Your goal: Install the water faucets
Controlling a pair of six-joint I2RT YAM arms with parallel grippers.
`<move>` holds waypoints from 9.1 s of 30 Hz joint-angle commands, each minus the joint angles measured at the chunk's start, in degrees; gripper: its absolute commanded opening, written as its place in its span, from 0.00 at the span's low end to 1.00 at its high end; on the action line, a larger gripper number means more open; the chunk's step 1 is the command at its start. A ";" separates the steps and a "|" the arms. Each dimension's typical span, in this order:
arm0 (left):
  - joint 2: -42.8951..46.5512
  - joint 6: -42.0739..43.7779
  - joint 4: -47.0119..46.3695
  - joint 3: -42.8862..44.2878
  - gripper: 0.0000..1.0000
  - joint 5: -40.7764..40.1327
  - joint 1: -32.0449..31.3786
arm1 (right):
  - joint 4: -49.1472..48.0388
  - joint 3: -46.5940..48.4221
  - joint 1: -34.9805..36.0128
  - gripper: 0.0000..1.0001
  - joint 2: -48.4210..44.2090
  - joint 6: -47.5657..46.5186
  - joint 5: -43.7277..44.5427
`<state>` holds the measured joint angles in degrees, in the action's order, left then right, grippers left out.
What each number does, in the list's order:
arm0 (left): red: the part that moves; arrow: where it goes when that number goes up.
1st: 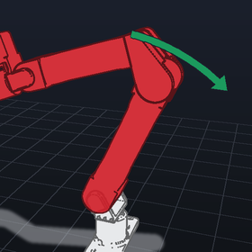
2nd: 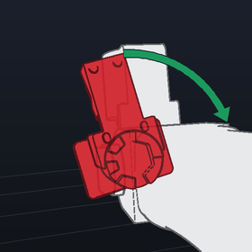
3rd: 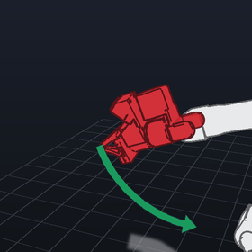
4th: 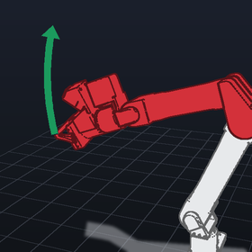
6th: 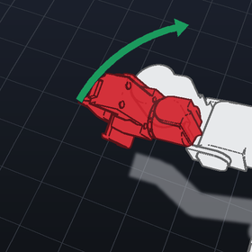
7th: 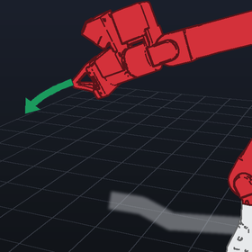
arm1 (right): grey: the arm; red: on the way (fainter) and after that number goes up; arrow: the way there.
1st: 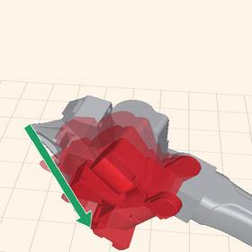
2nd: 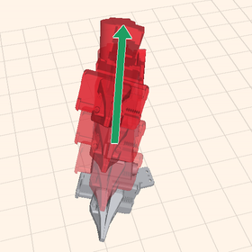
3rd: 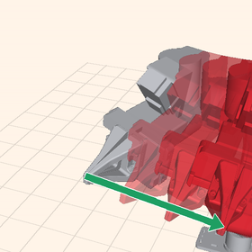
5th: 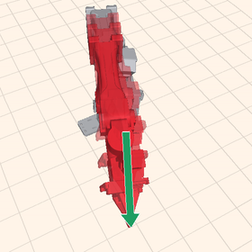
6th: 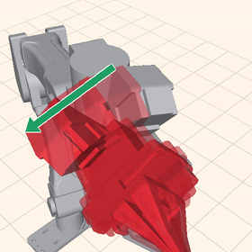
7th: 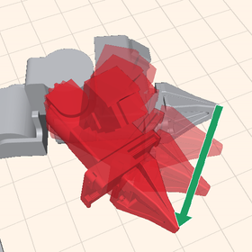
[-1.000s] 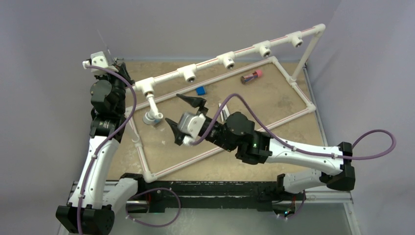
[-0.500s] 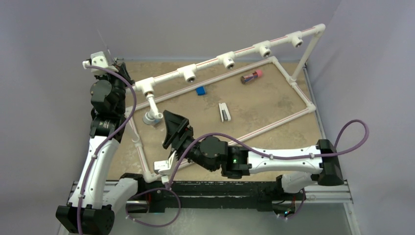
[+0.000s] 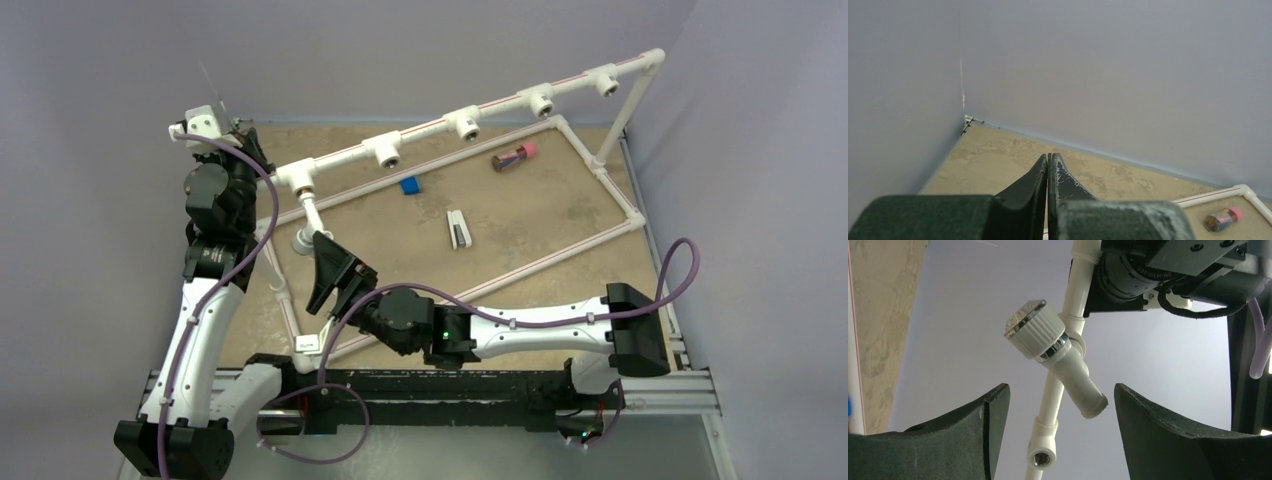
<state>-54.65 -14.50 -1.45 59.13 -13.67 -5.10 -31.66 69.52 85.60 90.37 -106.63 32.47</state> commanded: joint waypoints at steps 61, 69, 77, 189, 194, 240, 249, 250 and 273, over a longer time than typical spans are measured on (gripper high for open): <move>-1.70 -0.70 15.63 -4.38 0.00 4.71 -1.14 | -27.90 7.13 -4.48 0.00 8.47 80.28 4.89; -1.84 -0.70 15.62 -4.47 0.00 4.72 -1.16 | -35.48 1.30 -4.95 0.00 6.27 110.15 7.90; -1.77 -0.79 15.60 -4.55 0.00 5.01 -1.14 | -38.87 -3.93 -7.02 0.00 3.90 138.41 9.72; -2.83 -1.32 15.66 -4.38 0.00 7.43 -0.61 | -29.39 8.99 -3.70 0.00 12.89 41.99 11.46; -2.86 -1.25 15.68 -4.27 0.00 7.44 -0.61 | -25.40 9.86 -3.69 0.00 10.38 66.26 7.41; -2.48 -1.41 15.69 -4.46 0.00 7.82 -0.61 | -34.57 -10.17 -8.26 0.75 -4.13 166.00 2.82; -2.65 -1.39 15.69 -4.39 0.00 7.72 -0.61 | -27.72 -12.60 -9.05 0.82 -11.45 144.77 4.41; -2.65 -1.36 15.69 -4.38 0.00 7.74 -0.61 | -26.93 -11.93 -9.05 0.81 -12.09 140.08 3.77; -2.78 -1.23 15.87 -4.18 0.00 7.60 -0.44 | 15.10 7.14 -4.92 0.82 -13.49 43.33 -16.01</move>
<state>-54.78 -15.03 -1.74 59.20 -9.19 -4.99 -25.65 73.73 78.41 75.85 -41.69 18.06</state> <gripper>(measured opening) 0.002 0.821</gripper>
